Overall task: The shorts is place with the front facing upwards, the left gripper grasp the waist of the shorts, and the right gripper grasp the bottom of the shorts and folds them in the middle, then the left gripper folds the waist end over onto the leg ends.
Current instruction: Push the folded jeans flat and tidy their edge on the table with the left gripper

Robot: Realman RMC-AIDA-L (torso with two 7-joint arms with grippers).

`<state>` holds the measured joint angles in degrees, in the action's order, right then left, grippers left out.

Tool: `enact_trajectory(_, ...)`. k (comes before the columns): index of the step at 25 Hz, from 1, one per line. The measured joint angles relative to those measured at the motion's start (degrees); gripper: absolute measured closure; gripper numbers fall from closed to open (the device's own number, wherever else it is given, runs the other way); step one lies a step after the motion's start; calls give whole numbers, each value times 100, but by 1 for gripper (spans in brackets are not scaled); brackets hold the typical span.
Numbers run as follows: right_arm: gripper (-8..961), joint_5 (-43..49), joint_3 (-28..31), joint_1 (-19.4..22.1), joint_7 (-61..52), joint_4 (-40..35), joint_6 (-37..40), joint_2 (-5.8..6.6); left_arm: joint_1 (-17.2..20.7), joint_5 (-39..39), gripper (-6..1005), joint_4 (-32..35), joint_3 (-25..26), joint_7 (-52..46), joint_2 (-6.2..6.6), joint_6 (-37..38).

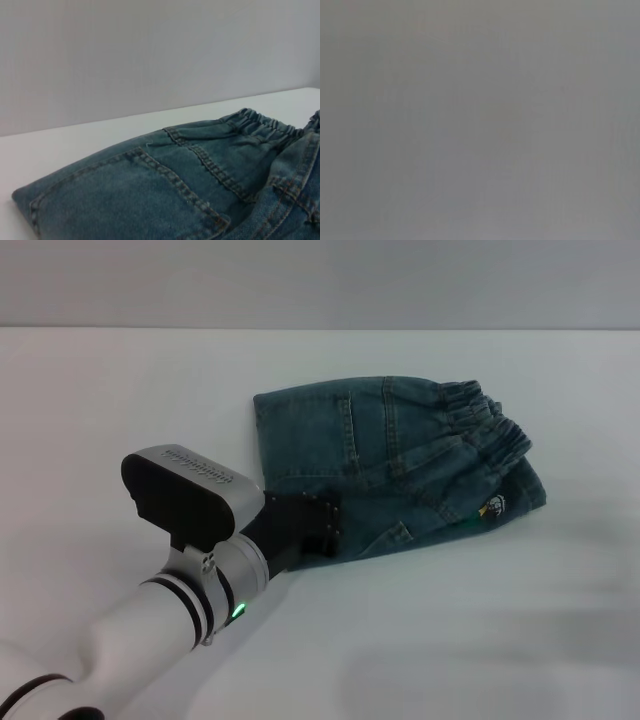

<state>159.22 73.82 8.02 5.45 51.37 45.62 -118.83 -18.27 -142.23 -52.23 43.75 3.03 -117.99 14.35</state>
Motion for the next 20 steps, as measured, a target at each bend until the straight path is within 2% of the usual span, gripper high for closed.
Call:
enact_trajectory(16, 953, 27, -1, 59, 0, 13, -1, -7, -202, -36, 894, 275, 7, -280, -3, 243)
enact_trajectory(18, 954, 34, -12, 59, 1, 11, 1, -8, -121, -56, 890, 191, -15, -241, 13, 429)
enact_trajectory(20, 954, 53, -95, 77, 44, 10, 60, -9, 118, -196, 886, -7, -2, -139, 34, 759)
